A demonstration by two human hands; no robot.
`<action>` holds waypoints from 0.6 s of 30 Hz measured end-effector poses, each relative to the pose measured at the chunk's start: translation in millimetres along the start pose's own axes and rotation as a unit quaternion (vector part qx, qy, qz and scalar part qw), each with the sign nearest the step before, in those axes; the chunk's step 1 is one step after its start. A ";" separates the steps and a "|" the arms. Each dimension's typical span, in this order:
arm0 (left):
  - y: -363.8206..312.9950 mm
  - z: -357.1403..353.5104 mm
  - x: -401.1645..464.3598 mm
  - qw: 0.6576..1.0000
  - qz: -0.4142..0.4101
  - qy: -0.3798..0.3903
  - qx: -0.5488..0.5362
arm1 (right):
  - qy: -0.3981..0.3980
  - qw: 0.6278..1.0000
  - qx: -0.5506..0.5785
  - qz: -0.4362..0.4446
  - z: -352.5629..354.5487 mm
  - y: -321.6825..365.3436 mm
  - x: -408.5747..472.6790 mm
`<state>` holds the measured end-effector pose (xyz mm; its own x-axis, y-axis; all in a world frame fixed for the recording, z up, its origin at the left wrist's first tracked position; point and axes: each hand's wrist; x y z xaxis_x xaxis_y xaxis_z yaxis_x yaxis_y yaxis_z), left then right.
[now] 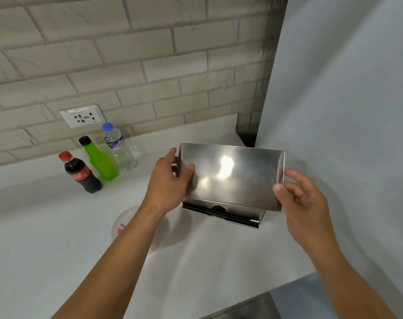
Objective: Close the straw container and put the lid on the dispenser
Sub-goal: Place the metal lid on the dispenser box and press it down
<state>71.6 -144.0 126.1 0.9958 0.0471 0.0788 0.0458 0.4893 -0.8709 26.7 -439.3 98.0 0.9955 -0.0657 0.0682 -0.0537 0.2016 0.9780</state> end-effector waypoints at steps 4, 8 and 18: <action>7.8 -6.2 6.7 1.000 0.014 0.001 0.000 | -0.017 1.000 0.008 -0.017 -2.4 -2.5 12.1; 13.8 -9.2 17.9 1.000 0.027 -0.002 0.008 | 0.003 0.999 -0.005 -0.037 -9.2 -1.9 26.0; 16.6 -11.9 49.7 0.994 0.070 0.017 0.085 | 0.060 0.993 0.008 -0.104 -24.5 0.7 48.8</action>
<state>122.8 -143.8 109.9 0.9938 0.0959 -0.0562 -0.1038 0.6197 -0.7780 77.2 -418.4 97.1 0.9873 0.0138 -0.1583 0.1533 0.1808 0.9715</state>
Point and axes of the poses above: each hand's wrist, its own x-axis towards the middle knuckle, its own z-axis out of the back of the hand, y = z × x, and after that the axes turned 10 degrees about y, right-handed
